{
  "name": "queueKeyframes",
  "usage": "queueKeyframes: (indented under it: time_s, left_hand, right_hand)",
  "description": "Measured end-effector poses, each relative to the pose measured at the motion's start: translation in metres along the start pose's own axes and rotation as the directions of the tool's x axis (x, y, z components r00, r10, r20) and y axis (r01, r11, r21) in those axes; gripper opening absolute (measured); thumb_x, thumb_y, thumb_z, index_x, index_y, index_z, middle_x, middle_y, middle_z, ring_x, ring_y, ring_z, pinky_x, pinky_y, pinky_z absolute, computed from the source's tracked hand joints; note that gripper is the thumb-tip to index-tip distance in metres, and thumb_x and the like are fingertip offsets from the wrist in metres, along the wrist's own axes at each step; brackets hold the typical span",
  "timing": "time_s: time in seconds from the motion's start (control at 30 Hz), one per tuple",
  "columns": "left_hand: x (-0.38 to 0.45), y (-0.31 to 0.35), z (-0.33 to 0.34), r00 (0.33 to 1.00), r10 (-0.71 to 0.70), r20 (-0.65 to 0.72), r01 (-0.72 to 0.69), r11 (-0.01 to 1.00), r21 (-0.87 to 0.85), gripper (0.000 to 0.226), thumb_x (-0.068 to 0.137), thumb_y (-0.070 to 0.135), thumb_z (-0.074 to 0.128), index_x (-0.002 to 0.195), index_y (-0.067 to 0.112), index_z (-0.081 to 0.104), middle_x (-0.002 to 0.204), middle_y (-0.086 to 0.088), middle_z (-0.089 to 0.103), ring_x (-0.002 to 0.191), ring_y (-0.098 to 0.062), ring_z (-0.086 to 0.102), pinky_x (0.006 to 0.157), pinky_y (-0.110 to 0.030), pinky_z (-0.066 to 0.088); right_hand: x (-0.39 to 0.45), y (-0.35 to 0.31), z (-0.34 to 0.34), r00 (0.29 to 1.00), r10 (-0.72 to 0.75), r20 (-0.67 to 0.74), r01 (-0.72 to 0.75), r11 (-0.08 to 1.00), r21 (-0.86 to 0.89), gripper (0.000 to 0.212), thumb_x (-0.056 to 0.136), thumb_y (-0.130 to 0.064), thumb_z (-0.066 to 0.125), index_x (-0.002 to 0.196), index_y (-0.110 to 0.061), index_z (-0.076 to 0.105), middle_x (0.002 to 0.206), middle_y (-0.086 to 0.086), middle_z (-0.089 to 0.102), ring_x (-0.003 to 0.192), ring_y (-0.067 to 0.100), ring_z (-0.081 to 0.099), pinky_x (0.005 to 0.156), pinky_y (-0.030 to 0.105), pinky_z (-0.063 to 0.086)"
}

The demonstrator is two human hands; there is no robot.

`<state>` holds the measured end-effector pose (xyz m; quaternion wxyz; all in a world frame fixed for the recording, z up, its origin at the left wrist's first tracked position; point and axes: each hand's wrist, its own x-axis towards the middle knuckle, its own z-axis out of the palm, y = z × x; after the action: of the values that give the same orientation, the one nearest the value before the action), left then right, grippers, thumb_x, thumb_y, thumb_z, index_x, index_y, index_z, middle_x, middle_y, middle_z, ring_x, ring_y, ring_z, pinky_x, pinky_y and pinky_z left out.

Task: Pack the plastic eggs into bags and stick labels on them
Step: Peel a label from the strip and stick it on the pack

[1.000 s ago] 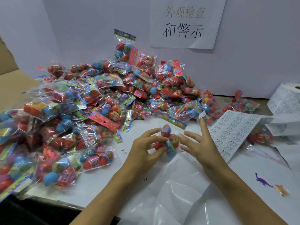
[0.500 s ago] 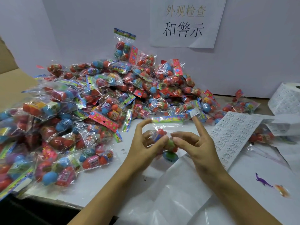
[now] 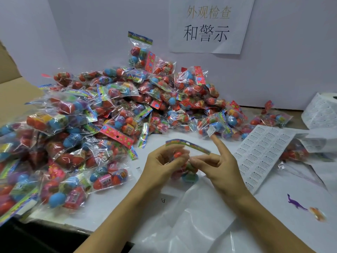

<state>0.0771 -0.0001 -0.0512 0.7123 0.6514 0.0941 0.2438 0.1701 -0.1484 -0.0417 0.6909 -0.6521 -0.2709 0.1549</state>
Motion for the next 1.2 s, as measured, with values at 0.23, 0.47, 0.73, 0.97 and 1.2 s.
queueKeyframes:
  time_s: [0.23,0.47,0.73,0.97,1.2]
  left_hand:
    - [0.0,-0.006,-0.001,0.983,-0.11,0.147,0.094,0.989,0.11,0.041,0.072,0.018,0.087,0.109,0.011,0.072,0.103,-0.014,0.078,0.094,-0.023,0.074,0.089,-0.037,0.06]
    - [-0.001,-0.002,-0.002,0.984,-0.089,0.153,0.085,0.996,0.032,0.036,0.075,0.005,0.082,0.11,0.004,0.07,0.103,-0.016,0.078,0.097,-0.027,0.074,0.089,-0.041,0.06]
    - [0.007,0.009,-0.003,0.975,-0.22,0.018,0.215,0.924,-0.317,0.04,0.071,0.008,0.081,0.108,-0.001,0.068,0.101,-0.02,0.077,0.09,-0.03,0.076,0.073,-0.034,0.062]
    - [0.005,0.006,-0.004,0.991,-0.121,0.063,0.134,0.948,-0.288,0.039,0.08,0.008,0.077,0.118,0.004,0.067,0.114,-0.017,0.075,0.104,-0.027,0.074,0.085,-0.031,0.059]
    - [0.002,0.003,-0.004,0.991,-0.091,0.095,0.11,0.969,-0.22,0.041,0.085,0.004,0.072,0.125,0.002,0.065,0.122,-0.02,0.072,0.114,-0.038,0.069,0.097,-0.042,0.057]
  right_hand:
    - [0.005,-0.007,-0.008,0.984,0.04,-0.174,-0.003,0.977,0.212,0.101,0.071,-0.016,0.082,0.157,-0.017,0.028,0.091,0.007,0.079,0.088,0.016,0.076,0.075,0.019,0.058]
    - [0.004,-0.012,-0.006,0.984,0.028,-0.175,0.016,0.969,0.246,0.092,0.073,-0.019,0.08,0.15,-0.023,0.031,0.099,0.008,0.079,0.096,0.019,0.076,0.077,0.023,0.059]
    - [0.003,-0.016,-0.018,0.977,-0.061,-0.206,0.092,0.985,0.147,0.016,0.103,-0.012,0.052,0.102,-0.019,0.067,0.094,-0.005,0.075,0.098,0.015,0.071,0.068,0.029,0.059]
    - [-0.004,-0.013,-0.014,0.969,-0.206,0.136,0.235,0.937,-0.259,0.017,0.104,-0.023,0.053,0.089,-0.017,0.061,0.077,-0.003,0.064,0.068,0.008,0.058,0.062,0.019,0.044]
    - [-0.008,-0.009,-0.006,0.952,-0.228,0.204,0.3,0.827,-0.476,0.02,0.096,-0.032,0.047,0.084,-0.019,0.055,0.099,-0.014,0.044,0.091,0.012,0.051,0.078,0.014,0.039]
